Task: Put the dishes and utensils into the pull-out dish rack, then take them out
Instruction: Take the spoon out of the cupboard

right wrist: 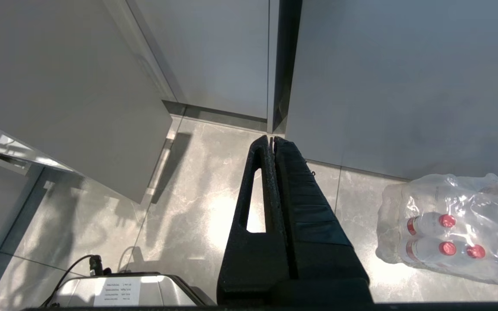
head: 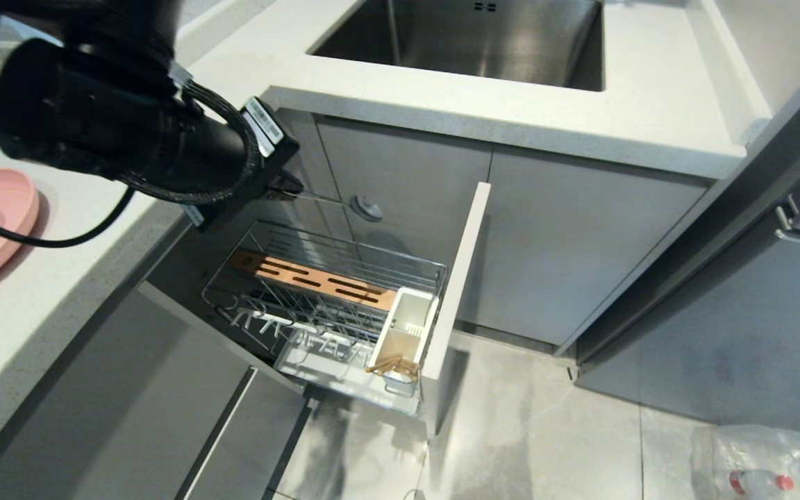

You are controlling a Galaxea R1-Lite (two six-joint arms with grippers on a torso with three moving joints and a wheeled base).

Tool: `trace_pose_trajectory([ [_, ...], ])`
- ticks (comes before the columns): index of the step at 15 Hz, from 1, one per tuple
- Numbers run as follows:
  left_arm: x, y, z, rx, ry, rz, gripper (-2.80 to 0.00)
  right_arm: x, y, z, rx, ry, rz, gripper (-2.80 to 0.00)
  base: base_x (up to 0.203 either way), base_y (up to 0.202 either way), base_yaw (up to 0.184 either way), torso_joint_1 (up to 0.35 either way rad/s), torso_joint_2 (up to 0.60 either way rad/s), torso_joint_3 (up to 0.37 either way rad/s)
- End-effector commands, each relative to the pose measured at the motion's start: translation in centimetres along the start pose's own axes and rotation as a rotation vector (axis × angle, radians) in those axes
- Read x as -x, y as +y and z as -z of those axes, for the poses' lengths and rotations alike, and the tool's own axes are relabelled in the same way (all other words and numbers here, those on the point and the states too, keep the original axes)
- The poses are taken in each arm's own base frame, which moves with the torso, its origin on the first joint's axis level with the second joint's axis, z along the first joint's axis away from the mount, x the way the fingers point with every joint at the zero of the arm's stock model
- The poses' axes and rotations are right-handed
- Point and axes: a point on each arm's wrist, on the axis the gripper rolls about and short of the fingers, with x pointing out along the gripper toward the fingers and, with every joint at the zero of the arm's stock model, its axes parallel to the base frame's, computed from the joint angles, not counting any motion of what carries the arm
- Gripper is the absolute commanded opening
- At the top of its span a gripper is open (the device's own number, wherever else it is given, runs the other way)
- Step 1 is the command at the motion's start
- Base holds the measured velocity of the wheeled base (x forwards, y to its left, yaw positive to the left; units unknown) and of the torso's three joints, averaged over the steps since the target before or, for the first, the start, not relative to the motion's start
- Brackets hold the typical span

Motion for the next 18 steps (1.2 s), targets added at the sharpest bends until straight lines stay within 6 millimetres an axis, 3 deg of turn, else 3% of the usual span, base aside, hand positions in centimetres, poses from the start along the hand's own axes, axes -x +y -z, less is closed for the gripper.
trace_pose_trajectory([
  [1,3.7,0.3,-1.2,0.018,-0.083,0.041,-2.8,0.0,0.0,0.0,0.0,0.001,0.0,-2.8,0.0,0.0,0.0,0.0,0.0,0.0],
  [6,10.7,1.5,-3.3,0.008,-0.277,0.096,-2.8,0.0,0.0,0.0,0.0,0.001,0.0,-2.8,0.0,0.0,0.0,0.0,0.0,0.0],
  [13,18.1,5.2,-6.5,0.003,-0.597,0.011,-2.8,0.0,0.0,0.0,0.0,0.001,0.0,-2.8,0.0,0.0,0.0,0.0,0.0,0.0],
  [18,23.2,7.9,-5.9,-0.009,-0.832,-0.19,-2.8,0.0,0.0,0.0,0.0,0.001,0.0,-2.8,0.0,0.0,0.0,0.0,0.0,0.0],
])
